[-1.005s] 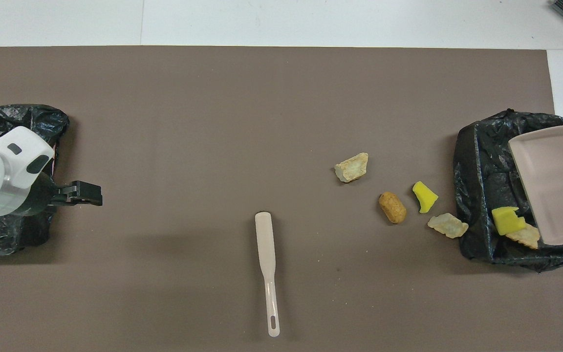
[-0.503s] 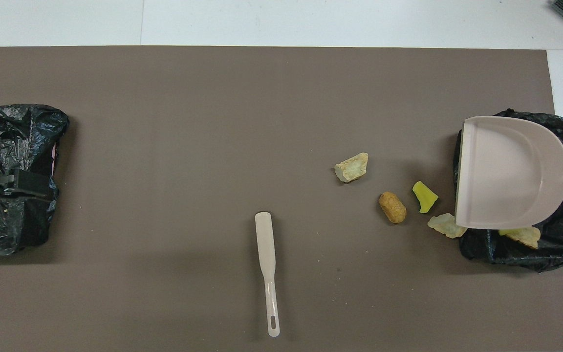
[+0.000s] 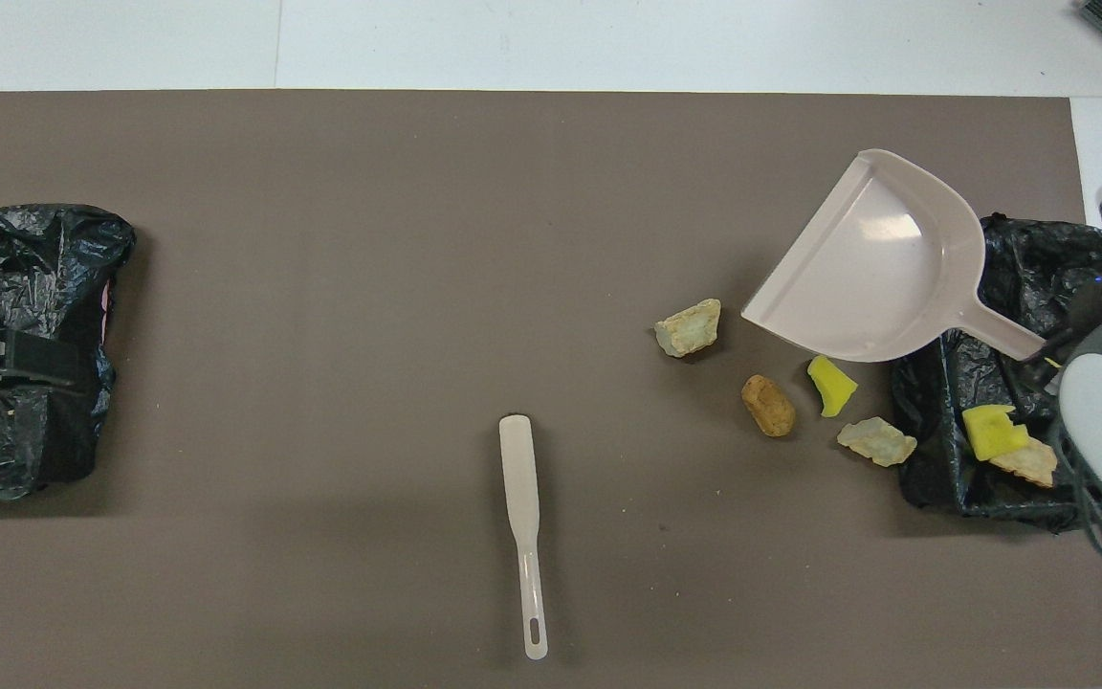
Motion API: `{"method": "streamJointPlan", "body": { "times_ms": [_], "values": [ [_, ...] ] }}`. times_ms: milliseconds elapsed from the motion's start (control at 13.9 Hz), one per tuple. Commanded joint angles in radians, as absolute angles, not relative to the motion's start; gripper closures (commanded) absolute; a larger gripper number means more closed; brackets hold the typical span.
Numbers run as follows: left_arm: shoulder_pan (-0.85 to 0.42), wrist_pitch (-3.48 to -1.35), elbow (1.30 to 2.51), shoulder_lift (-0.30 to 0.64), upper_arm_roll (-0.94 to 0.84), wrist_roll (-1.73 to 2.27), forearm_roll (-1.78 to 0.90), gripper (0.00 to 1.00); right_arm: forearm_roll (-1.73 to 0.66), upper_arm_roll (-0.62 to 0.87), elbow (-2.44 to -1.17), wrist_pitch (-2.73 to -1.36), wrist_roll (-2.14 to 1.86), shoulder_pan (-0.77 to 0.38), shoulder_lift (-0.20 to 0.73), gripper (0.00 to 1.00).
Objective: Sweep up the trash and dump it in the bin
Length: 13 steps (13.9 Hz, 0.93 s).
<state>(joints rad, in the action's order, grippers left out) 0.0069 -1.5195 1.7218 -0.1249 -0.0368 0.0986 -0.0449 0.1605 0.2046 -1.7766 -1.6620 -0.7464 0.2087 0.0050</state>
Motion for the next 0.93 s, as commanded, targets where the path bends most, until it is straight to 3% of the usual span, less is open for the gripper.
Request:
{"method": "streamJointPlan", "body": {
  "times_ms": [0, 646, 861],
  "values": [
    [0.015, -1.516, 1.707, -0.130, -0.044, 0.101, -0.025, 0.00, 0.104, 0.202, -1.776, -1.661, -0.527, 0.146, 0.029, 1.00],
    [0.017, -1.539, 1.710, -0.130, -0.044, 0.103, -0.026, 0.00, 0.018, 0.201, -1.747, -1.772, 0.036, -0.153, 0.155, 1.00],
    [0.017, -1.537, 1.710, -0.132, -0.044, 0.100, -0.026, 0.00, -0.006, 0.202, -1.691, -1.841, 0.246, -0.233, 0.242, 1.00]
  ]
}}
